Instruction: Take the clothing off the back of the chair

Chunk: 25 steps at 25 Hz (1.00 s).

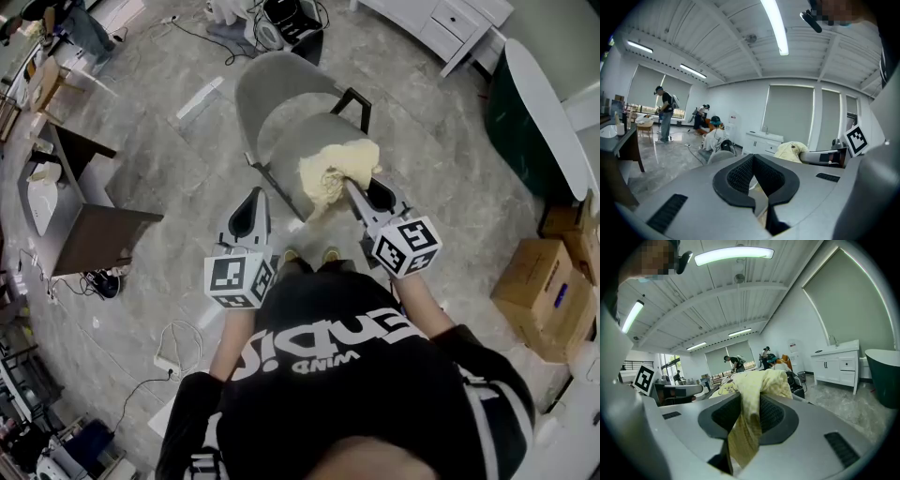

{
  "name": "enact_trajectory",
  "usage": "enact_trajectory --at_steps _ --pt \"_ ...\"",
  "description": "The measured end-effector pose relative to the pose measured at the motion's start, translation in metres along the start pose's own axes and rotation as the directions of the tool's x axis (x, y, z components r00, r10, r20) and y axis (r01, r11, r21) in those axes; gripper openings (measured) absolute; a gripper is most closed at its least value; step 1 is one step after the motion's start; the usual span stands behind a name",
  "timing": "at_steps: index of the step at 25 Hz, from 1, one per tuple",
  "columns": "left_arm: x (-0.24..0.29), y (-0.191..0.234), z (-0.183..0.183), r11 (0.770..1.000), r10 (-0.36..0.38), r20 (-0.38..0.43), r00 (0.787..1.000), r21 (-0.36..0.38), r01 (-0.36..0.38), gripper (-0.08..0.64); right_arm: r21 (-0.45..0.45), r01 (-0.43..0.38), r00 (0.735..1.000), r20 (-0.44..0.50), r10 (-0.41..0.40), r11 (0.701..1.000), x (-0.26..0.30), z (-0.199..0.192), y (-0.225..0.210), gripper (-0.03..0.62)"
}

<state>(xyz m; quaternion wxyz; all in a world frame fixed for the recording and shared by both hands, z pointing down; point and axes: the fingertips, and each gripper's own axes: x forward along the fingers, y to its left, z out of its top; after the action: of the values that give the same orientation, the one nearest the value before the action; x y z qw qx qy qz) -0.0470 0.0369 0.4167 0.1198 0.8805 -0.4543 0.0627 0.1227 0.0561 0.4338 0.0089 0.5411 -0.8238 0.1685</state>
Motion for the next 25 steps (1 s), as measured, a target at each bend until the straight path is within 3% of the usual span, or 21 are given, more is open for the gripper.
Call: enact_trajectory --at_steps 25 --pt "-0.002 -0.017 -0.002 1.0 -0.012 -0.004 1.0 0.015 0.012 0.015 -0.016 -0.041 0.999 -0.007 0.041 0.999 -0.011 0.0 0.004 0.114"
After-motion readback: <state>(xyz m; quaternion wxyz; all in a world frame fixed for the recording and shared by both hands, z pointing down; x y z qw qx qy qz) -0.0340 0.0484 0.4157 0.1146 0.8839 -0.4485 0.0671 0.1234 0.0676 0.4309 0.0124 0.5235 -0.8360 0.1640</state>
